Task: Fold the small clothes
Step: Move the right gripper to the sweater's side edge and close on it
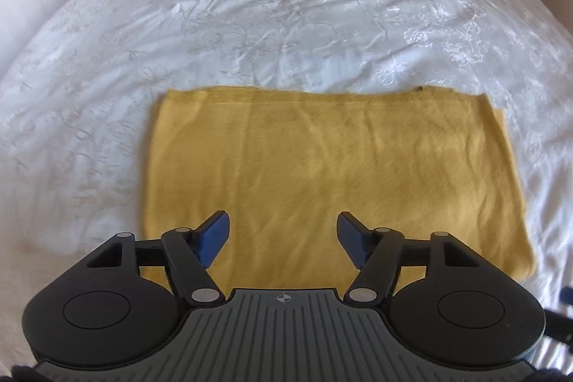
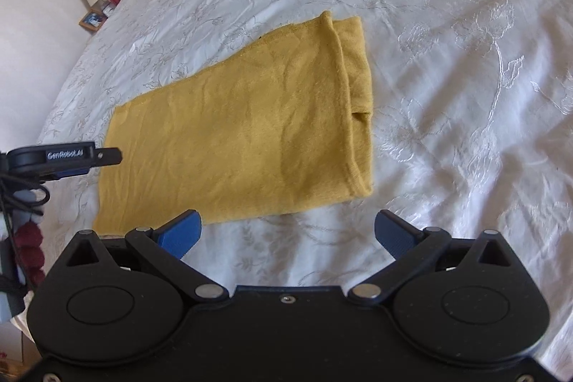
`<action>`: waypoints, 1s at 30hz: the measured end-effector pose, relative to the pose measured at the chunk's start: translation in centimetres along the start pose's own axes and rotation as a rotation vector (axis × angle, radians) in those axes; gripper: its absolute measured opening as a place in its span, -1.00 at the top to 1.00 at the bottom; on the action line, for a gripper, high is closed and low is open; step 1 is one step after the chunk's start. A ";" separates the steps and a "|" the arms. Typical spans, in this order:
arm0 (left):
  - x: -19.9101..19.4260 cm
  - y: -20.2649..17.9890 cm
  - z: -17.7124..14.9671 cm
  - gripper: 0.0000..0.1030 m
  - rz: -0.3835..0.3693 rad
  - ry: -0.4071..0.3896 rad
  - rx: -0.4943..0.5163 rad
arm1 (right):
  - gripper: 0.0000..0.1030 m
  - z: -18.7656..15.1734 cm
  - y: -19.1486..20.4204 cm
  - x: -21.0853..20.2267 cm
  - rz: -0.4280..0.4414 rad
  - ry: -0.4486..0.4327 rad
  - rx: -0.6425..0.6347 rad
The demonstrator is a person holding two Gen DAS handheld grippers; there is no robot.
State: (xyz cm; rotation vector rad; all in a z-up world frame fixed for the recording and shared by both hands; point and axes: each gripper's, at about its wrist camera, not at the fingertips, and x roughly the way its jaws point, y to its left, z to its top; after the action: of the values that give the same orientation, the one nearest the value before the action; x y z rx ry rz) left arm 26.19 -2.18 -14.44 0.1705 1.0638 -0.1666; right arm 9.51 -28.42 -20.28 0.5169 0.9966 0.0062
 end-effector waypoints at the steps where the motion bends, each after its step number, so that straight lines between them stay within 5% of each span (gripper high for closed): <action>1: 0.4 -0.3 0.3 -0.27 -0.010 0.004 -0.022 | -0.99 0.3 -0.6 0.1 0.006 0.004 -0.001; 9: 4.0 -2.5 2.4 -0.28 0.034 0.018 -0.095 | -0.99 4.7 -4.4 2.0 0.088 0.031 -0.004; 19: 9.8 -3.7 2.4 -0.31 0.059 0.138 -0.038 | -0.99 9.9 -6.5 7.5 0.209 0.089 0.061; 30: 10.9 -2.8 2.4 -0.74 0.059 0.153 -0.015 | -1.00 11.1 -7.9 12.3 0.324 0.153 0.146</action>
State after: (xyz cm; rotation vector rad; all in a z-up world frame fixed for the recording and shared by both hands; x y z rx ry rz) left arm 32.80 -5.99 -23.01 0.2031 1.2109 -0.0934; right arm 23.44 -36.99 -28.61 0.8175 1.0580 0.2668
